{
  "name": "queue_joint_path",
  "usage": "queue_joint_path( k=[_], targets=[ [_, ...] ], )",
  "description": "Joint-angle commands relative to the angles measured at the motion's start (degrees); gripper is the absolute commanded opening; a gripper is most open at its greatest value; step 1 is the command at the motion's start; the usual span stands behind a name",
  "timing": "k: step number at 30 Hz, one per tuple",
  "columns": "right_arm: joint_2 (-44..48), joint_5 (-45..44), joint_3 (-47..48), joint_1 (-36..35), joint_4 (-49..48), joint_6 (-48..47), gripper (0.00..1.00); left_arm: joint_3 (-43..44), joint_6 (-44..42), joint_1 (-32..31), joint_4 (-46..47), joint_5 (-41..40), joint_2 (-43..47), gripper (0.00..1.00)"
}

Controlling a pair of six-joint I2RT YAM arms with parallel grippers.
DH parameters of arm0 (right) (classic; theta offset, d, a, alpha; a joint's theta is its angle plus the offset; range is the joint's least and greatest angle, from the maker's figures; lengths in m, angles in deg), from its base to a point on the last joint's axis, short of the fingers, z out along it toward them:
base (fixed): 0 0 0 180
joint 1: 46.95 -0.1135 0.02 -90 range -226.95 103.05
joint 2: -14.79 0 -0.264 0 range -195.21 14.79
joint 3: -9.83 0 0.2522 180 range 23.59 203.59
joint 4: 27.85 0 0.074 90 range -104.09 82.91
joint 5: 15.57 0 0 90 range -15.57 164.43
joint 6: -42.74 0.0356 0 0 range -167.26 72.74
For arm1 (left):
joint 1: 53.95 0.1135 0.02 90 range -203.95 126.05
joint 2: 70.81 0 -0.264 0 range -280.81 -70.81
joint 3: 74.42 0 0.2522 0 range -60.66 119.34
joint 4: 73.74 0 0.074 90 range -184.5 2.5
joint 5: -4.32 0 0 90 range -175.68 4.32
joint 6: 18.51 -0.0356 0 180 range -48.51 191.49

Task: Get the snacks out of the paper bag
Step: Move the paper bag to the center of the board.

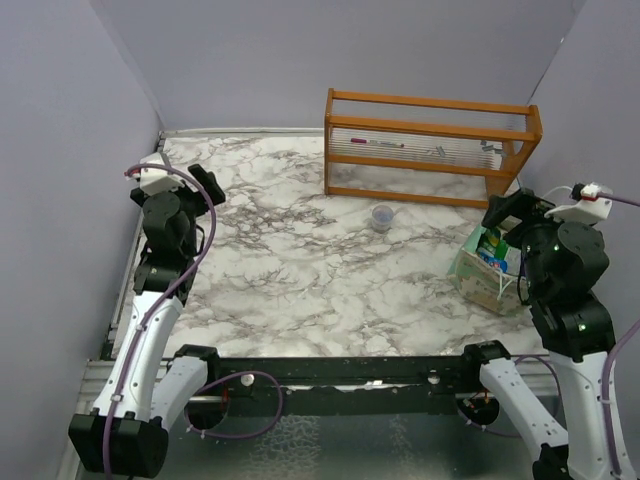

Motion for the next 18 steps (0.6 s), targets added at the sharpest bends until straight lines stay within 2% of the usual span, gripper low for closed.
queue_joint_path(
  k=[1, 7, 14, 18],
  targets=[
    [1.05, -2.80, -0.23, 1.60, 11.21, 8.15, 0.99, -1.61, 1.04, 0.78, 9.72, -3.22, 0.41, 0.99],
    [1.73, -4.62, 2.78, 2.43, 22.88, 14.16, 0.99, -2.52, 1.56, 1.11, 13.45, -4.02, 0.30, 0.99],
    [2.94, -0.92, 7.97, 2.72, 35.20, 17.14, 0.99, -2.48, 2.59, 1.26, 15.51, -4.11, 0.25, 0.99],
    [4.01, 0.01, 11.95, 2.75, 43.67, 22.03, 0.99, -2.39, 3.16, 1.38, 15.91, -3.95, 0.19, 0.98]
  ],
)
